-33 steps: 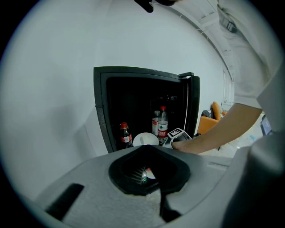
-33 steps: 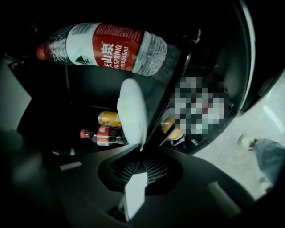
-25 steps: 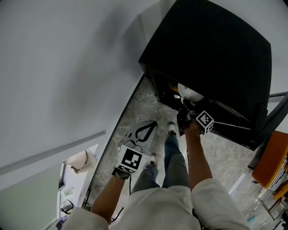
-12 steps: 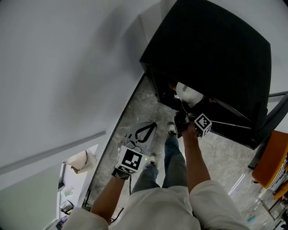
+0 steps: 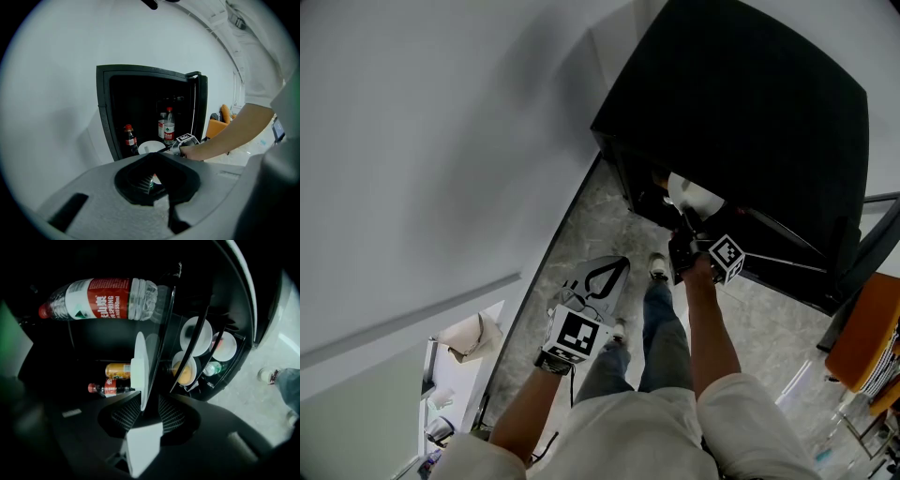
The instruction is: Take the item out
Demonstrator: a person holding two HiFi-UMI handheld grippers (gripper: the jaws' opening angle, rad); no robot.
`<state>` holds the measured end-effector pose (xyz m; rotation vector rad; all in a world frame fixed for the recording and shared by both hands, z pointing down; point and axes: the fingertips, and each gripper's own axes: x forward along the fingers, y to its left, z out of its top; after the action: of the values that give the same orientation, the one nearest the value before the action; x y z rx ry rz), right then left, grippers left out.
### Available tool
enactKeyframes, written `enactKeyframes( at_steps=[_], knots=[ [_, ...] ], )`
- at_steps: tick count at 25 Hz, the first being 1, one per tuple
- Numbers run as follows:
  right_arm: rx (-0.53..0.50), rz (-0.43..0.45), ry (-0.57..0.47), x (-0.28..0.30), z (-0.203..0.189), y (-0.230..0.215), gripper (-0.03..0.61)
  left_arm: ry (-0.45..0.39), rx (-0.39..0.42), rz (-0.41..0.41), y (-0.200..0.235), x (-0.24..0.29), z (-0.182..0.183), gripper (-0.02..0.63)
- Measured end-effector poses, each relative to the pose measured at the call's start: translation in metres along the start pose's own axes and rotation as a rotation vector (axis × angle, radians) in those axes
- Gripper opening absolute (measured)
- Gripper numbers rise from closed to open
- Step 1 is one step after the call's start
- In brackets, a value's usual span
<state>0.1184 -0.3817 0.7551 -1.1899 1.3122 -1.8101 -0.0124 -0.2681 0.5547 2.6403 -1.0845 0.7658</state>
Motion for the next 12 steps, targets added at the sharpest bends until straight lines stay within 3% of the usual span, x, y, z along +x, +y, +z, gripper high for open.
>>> enactKeyframes(
  at_steps=[4, 8, 12],
  knots=[
    [0.043, 0.035, -0.008, 0.004, 0.0055, 0.003, 0.05, 0.003, -0.009, 0.004, 0.0028, 0.0, -0.0029, 0.005],
    [0.112, 0.062, -0.013, 0.002, 0.007, -0.0043, 0.036, 0.01, -0.011, 0.008, 0.0046, -0.0011, -0.006, 0.005],
    [0.103, 0.062, -0.015, 0.0007, 0.0049, -0.0003, 0.018, 0.01, -0.01, 0.011, 0.0047, -0.0034, -0.007, 0.005]
  ],
)
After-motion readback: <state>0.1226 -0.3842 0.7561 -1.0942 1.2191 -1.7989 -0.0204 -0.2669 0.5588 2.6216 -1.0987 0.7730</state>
